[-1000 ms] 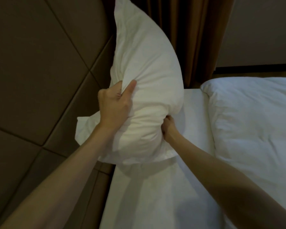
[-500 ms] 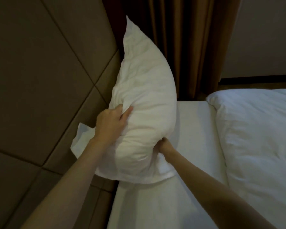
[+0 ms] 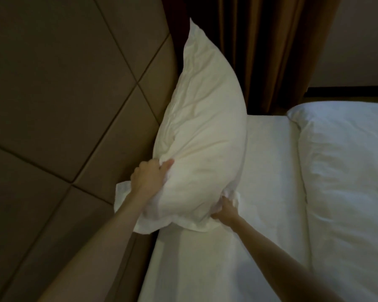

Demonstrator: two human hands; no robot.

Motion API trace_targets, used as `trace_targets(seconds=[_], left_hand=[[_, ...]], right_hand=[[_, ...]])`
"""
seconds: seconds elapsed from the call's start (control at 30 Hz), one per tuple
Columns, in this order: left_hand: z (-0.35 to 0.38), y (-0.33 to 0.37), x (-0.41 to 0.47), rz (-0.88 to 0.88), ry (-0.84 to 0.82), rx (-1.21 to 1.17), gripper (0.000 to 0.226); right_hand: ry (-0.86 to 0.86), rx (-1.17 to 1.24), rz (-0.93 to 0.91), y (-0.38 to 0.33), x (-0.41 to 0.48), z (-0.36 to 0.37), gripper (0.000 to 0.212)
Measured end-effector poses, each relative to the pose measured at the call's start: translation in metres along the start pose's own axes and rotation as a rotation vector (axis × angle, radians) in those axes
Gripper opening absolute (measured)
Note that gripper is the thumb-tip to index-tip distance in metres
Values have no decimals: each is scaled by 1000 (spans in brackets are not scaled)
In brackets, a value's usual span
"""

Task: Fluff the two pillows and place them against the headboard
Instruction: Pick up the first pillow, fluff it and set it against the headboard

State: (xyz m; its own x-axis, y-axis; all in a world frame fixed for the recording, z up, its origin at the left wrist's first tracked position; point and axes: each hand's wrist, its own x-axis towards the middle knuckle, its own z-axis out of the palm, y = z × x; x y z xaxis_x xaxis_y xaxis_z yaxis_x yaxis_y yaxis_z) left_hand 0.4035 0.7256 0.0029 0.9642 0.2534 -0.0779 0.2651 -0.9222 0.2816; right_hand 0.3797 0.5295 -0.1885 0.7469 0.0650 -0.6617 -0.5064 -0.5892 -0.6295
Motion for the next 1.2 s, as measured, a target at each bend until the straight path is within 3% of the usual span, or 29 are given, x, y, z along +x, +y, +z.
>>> trace_targets(seconds=[0.1, 0.23, 0.3, 0.37, 0.53, 0.67, 0.73, 0.83, 0.9, 0.97, 1.1, 1.2], left_hand=[[-28, 20, 11, 79, 233, -198, 46], [-59, 50, 35, 140, 393, -402, 47], [-65, 55, 42, 158, 414, -348, 46], [-65, 45, 40, 202, 405, -122, 42], [-50, 15, 27, 331, 378, 336, 31], [-42, 28, 20, 307, 418, 488, 22], [-28, 40, 17, 255, 378, 492, 32], [5, 80, 14, 488, 380, 472, 56], [31, 98, 9, 720, 299, 540, 59], [52, 84, 12, 815, 159, 618, 55], [56, 6, 31, 631, 145, 609, 57], [49, -11, 36, 529, 122, 592, 61]], right_hand=[[19, -38, -23, -8, 1, -5, 89], [-108, 96, -101, -27, -7, 0, 54], [-125, 180, -79, -31, -18, 9, 30], [-83, 182, -52, -30, -28, 16, 15], [-49, 118, -22, -7, -37, 13, 24], [-46, 93, -19, 11, -40, 4, 26], [-30, 124, 26, 20, -41, -1, 27], [103, 278, 67, 14, -36, -13, 28], [220, 522, 78, 3, -31, -27, 28], [308, 669, 55, -6, -24, -53, 26], [388, 646, -107, -21, -5, -118, 44], [335, 603, -255, -52, 9, -142, 53]])
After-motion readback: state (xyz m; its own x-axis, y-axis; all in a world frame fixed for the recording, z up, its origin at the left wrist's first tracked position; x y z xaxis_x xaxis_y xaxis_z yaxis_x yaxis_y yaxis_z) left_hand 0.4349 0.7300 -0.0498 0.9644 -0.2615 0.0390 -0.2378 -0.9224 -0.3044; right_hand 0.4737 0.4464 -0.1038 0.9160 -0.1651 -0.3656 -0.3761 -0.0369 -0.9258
